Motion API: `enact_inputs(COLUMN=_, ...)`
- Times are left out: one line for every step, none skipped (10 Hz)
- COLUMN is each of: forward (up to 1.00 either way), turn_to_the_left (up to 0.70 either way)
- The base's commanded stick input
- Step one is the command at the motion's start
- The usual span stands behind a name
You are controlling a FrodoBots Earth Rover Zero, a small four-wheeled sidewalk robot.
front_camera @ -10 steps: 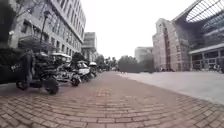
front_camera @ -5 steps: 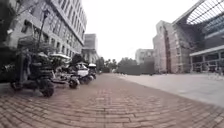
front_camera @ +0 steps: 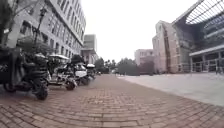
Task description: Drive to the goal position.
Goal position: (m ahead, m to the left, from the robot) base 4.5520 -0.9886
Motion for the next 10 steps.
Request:
enact_inputs(forward=0.45, turn_to_the_left=0.00)
enact_inputs(forward=0.45, turn_to_the_left=0.00)
enact_inputs(forward=0.45, turn_to_the_left=0.00)
enact_inputs(forward=0.45, turn_to_the_left=0.00)
enact_inputs(forward=0.45, turn_to_the_left=0.00)
enact_inputs(forward=0.45, turn_to_the_left=0.00)
enact_inputs(forward=0.45, turn_to_the_left=0.00)
enact_inputs(forward=0.45, turn_to_the_left=0.00)
enact_inputs(forward=0.45, turn_to_the_left=0.00)
enact_inputs(forward=0.45, turn_to_the_left=0.00)
